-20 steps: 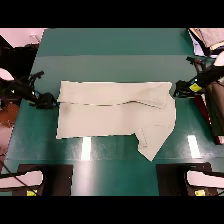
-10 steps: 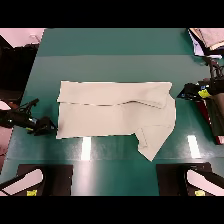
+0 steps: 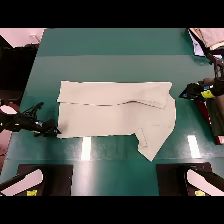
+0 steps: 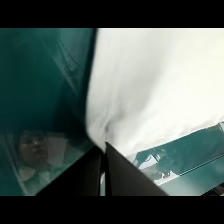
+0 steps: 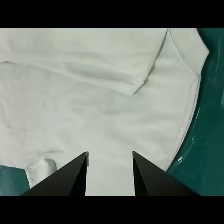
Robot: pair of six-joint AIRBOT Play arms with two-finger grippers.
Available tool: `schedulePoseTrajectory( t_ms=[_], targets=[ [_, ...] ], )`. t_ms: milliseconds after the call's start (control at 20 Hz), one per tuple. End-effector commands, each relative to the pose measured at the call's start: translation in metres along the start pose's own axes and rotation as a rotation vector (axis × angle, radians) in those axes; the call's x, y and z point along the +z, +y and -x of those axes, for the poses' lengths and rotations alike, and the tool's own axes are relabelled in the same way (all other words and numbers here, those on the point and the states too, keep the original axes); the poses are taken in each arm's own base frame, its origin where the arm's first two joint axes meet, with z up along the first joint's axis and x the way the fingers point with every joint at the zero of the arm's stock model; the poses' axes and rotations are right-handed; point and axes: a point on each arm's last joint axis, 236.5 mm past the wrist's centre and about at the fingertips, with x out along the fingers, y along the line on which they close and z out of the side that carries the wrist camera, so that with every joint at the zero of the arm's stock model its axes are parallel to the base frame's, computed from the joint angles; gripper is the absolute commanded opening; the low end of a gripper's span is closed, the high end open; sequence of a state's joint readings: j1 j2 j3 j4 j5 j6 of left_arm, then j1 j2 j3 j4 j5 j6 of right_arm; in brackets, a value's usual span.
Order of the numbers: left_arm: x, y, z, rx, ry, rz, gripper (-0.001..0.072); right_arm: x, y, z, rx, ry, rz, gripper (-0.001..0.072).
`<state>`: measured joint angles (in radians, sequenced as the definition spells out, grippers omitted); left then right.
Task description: Fold the shirts.
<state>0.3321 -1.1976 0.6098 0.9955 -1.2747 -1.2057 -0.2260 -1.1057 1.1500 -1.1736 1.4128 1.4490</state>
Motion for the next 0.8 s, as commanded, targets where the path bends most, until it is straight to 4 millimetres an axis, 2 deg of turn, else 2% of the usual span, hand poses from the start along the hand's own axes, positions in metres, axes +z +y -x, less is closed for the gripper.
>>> schedulePoseTrajectory(
  t_ms=[0, 100, 250, 300, 400, 600, 750],
  targets=[
    [0.008, -0.016, -0.004, 0.013, -0.011, -0.054, 0.002, -0.031, -0.008, 0.003, 0.002, 0.118, -0.033, 0.0315],
    [0.017, -0.027, 0.002, 0.019, -0.028, -0.102, 0.0019, -0.059, -0.022, -0.005, 0.007, 0.195, -0.103, 0.0315],
    [0.033, -0.045, 0.012, 0.029, -0.063, -0.176, 0.0019, -0.111, -0.042, -0.029, 0.019, 0.281, -0.248, 0.0315],
    [0.035, -0.051, 0.013, 0.03, -0.069, -0.196, 0.002, -0.13, -0.045, -0.04, 0.021, 0.308, -0.285, 0.0315],
    [0.038, -0.059, 0.014, 0.033, -0.075, -0.229, 0.002, -0.156, -0.045, -0.059, 0.031, 0.327, -0.32, 0.0315],
    [0.035, -0.066, 0.01, 0.031, -0.064, -0.252, 0.002, -0.184, -0.039, -0.089, 0.035, 0.35, -0.343, 0.0315],
    [0.035, -0.066, 0.01, 0.03, -0.061, -0.252, 0.0021, -0.186, -0.036, -0.104, 0.015, 0.332, -0.326, 0.0315]
  ],
)
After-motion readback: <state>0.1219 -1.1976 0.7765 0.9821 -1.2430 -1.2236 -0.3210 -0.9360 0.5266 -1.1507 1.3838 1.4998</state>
